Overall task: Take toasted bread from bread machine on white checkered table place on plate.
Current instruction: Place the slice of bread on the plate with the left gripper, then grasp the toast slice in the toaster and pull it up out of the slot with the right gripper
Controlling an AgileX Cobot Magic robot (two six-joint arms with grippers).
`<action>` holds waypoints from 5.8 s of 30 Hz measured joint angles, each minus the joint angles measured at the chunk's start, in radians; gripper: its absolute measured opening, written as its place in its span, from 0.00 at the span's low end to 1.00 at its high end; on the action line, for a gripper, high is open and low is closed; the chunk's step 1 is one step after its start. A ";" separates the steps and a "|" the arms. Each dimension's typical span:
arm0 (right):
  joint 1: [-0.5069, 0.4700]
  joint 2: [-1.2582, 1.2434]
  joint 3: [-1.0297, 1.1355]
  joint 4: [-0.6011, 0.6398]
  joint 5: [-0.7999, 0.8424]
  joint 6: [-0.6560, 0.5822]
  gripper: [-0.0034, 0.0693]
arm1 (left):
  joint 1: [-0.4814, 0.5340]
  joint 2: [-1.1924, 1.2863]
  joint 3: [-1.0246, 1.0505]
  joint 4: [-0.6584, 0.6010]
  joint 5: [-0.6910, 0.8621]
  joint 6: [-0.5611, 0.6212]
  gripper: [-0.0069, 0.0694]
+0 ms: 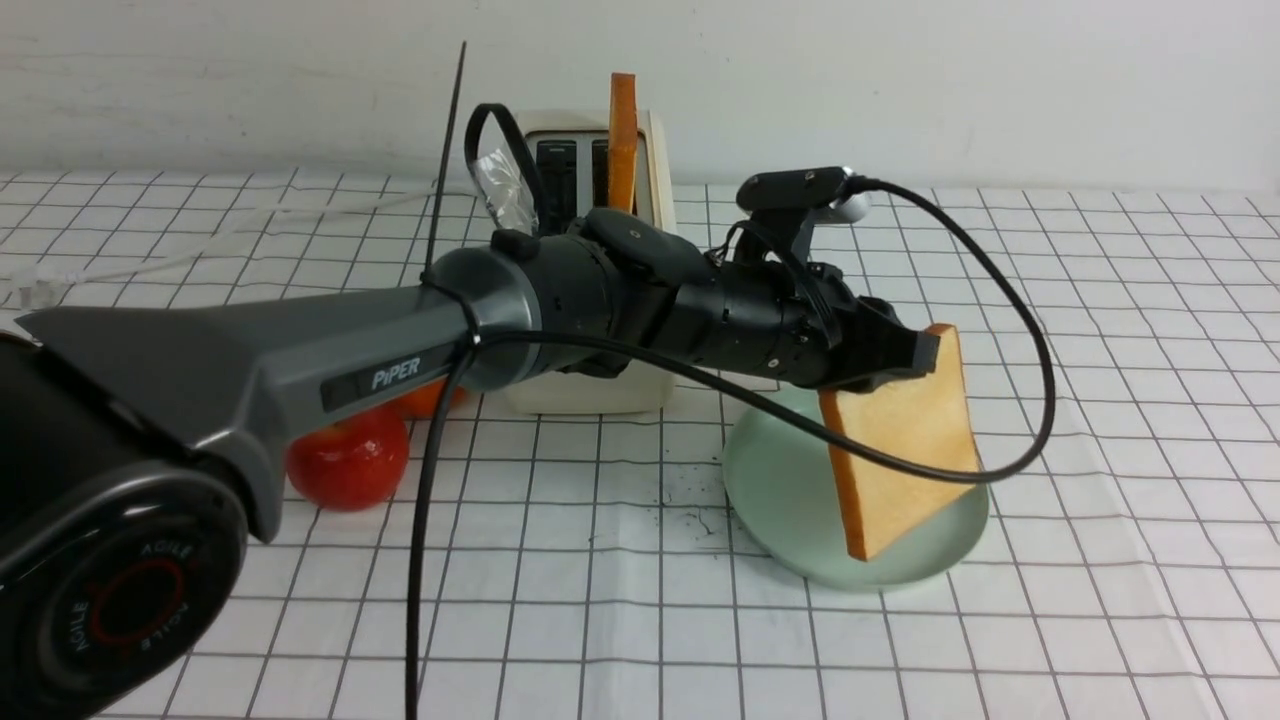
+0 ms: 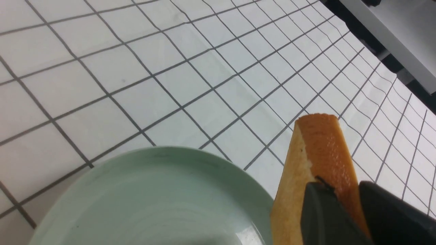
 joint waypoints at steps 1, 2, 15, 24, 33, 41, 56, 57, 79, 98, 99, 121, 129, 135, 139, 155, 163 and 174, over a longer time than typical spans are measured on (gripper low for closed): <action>0.000 0.000 0.000 0.000 0.000 0.000 0.38 | 0.000 0.001 0.000 0.000 0.000 0.000 0.22; 0.000 0.000 0.000 0.000 0.000 0.000 0.38 | 0.000 0.001 0.000 -0.006 -0.001 0.004 0.22; 0.000 0.000 0.000 0.000 0.000 0.000 0.38 | 0.000 0.037 0.000 -0.058 -0.022 0.043 0.22; 0.000 0.000 0.000 0.000 0.000 0.000 0.38 | 0.000 0.070 0.000 -0.090 -0.054 0.045 0.22; 0.000 0.000 0.000 0.000 0.000 0.000 0.38 | 0.000 0.070 0.000 -0.091 -0.079 0.097 0.22; 0.000 0.000 0.000 0.000 0.000 0.000 0.38 | 0.000 0.070 0.000 -0.094 -0.105 0.165 0.41; 0.000 0.000 0.000 0.000 0.000 0.000 0.38 | 0.000 -0.001 0.000 -0.094 -0.098 0.223 0.70; 0.000 0.000 0.000 0.000 0.000 0.000 0.38 | 0.000 -0.007 0.000 -0.094 -0.093 0.224 0.69; 0.000 0.000 0.000 0.000 0.000 0.000 0.38 | -0.106 -0.576 0.000 0.834 0.215 -0.604 0.07; 0.000 0.000 0.000 0.000 0.000 0.000 0.38 | -0.103 -1.305 0.732 1.568 0.025 -1.378 0.07; 0.000 0.000 0.000 0.000 0.000 0.000 0.38 | -0.103 -1.314 0.758 1.569 0.017 -1.380 0.07; 0.000 0.002 -0.024 0.461 -0.279 0.205 0.37 | -0.103 -2.050 1.466 1.584 -0.199 -1.444 0.07; 0.052 0.421 -0.484 0.469 0.210 -0.002 0.15 | -0.103 -2.050 1.466 1.589 -0.206 -1.444 0.07; 0.066 0.996 -0.980 0.454 0.680 -0.185 0.07 | -0.103 -2.050 1.466 1.589 -0.206 -1.444 0.07; 0.134 1.223 -1.202 0.422 0.752 -0.196 0.07 | -0.103 -2.050 1.466 1.589 -0.209 -1.444 0.07; 0.517 2.099 -2.443 0.100 0.863 0.047 0.16 | -0.103 -2.049 1.466 1.593 -0.209 -1.444 0.07; 0.517 2.332 -2.783 -0.005 0.866 0.174 0.45 | -0.103 -2.049 1.466 1.595 -0.209 -1.444 0.07; 0.517 2.461 -2.809 -0.064 0.619 0.209 0.77 | -0.103 -2.049 1.466 1.595 -0.211 -1.444 0.07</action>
